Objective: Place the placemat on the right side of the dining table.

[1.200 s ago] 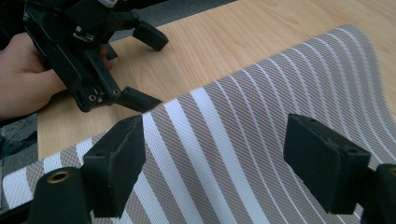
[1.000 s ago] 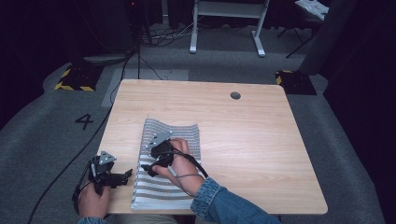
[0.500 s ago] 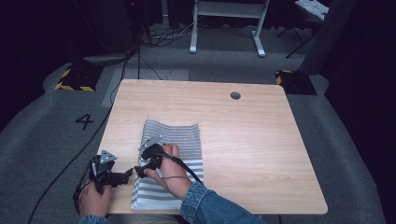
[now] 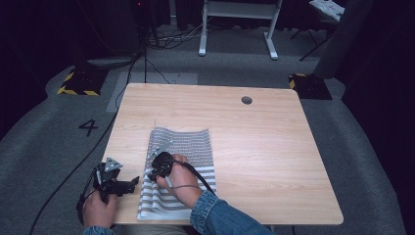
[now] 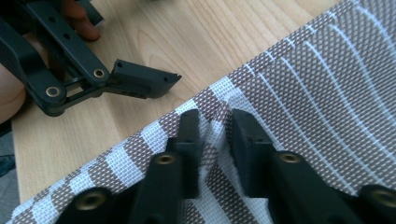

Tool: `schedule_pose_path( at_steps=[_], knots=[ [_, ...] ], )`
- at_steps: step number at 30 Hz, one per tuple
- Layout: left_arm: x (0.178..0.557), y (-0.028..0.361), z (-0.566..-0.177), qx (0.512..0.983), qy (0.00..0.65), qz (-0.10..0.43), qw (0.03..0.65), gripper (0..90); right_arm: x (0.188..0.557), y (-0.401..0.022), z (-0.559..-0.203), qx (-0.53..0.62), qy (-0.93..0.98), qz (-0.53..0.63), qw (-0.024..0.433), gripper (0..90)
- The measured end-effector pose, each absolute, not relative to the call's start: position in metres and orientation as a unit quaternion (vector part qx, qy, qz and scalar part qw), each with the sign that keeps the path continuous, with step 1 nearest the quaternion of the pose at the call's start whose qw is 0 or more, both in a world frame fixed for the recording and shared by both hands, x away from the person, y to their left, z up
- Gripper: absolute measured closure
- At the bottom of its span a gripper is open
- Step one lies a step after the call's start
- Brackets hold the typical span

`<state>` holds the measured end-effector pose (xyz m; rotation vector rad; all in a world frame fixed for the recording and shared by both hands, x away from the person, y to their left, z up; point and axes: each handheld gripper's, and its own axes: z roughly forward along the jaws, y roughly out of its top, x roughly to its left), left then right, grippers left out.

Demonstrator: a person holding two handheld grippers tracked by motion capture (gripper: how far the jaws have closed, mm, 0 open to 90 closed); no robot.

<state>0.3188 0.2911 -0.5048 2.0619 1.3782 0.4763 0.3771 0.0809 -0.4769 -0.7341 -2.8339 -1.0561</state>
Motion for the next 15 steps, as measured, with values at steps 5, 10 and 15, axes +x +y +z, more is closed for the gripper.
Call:
schedule_pose_path(
  at_steps=[5,10,15],
  knots=[
    [0.319,0.291,-0.505,0.778,0.52,0.18,0.304,0.0,0.378,0.078,-0.467,-0.233,-0.913,-0.335,0.018,87.8],
    [0.319,0.291,-0.505,0.778,0.52,0.179,0.304,0.0,0.377,0.072,-0.457,-0.231,-0.911,-0.341,0.017,88.1],
    [0.319,0.291,-0.505,0.778,0.52,0.18,0.302,0.0,0.378,0.053,-0.435,-0.236,-0.903,-0.358,0.015,88.0]
  ],
)
